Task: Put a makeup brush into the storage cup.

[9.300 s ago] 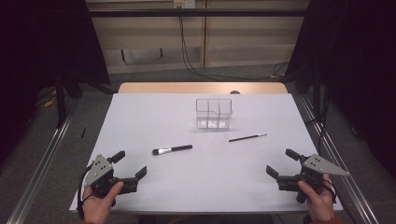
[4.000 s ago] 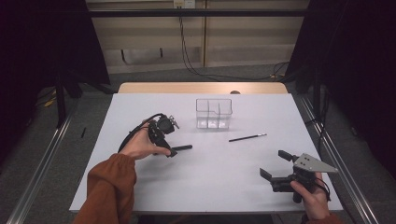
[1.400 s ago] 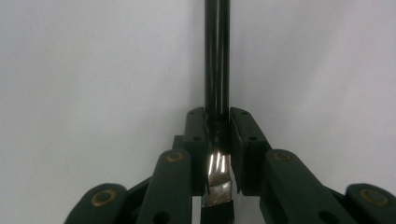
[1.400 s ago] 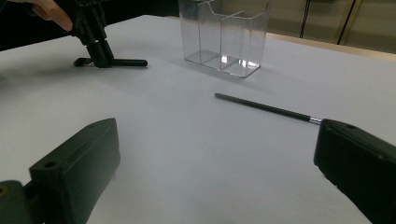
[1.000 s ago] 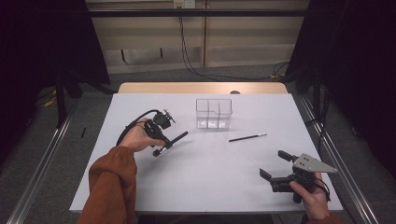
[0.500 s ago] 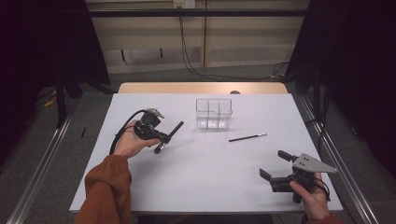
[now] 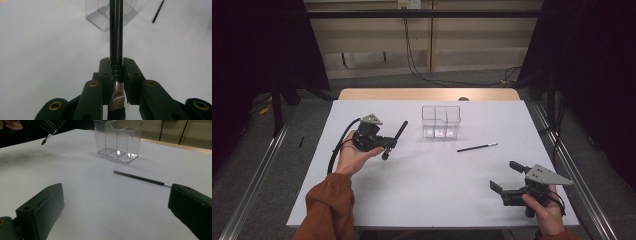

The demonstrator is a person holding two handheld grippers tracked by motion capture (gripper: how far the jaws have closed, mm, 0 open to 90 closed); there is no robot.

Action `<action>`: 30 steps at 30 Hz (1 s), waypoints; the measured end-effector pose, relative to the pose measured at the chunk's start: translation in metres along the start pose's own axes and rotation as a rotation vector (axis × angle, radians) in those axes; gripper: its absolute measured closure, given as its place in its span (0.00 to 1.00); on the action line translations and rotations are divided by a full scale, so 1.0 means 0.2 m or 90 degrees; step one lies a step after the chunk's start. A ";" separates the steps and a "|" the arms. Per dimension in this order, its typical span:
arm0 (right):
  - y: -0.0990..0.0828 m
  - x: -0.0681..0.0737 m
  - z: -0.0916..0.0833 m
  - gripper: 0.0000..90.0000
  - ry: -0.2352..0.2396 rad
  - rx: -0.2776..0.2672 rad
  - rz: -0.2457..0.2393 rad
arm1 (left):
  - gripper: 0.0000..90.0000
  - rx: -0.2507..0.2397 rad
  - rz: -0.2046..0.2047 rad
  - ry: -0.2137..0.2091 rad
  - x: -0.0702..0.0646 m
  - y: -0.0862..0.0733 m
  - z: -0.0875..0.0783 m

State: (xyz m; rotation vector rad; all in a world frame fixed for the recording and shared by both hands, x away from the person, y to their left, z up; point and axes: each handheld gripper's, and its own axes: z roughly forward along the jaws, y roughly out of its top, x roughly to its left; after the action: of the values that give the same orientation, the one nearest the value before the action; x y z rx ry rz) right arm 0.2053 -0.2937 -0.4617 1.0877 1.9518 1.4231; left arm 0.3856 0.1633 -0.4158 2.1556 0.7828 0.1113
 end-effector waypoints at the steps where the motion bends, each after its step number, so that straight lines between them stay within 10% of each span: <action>1: 0.00 0.00 0.00 0.00 0.000 -0.001 -0.001 | 0.87 -0.011 -0.003 0.001 0.00 0.00 -0.01; 13: 0.00 0.00 0.00 0.00 0.001 -0.004 -0.001 | 0.87 -0.102 -0.014 -0.021 -0.06 -0.09 -0.08; 30: 0.00 0.00 0.00 0.00 0.002 -0.005 0.000 | 0.87 -0.154 -0.014 -0.058 -0.18 -0.18 -0.17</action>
State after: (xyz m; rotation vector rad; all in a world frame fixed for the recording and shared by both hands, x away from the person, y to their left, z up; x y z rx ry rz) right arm 0.2051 -0.2937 -0.4609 1.0832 1.9467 1.4317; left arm 0.3272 0.1826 -0.4136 1.9094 0.7024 0.0909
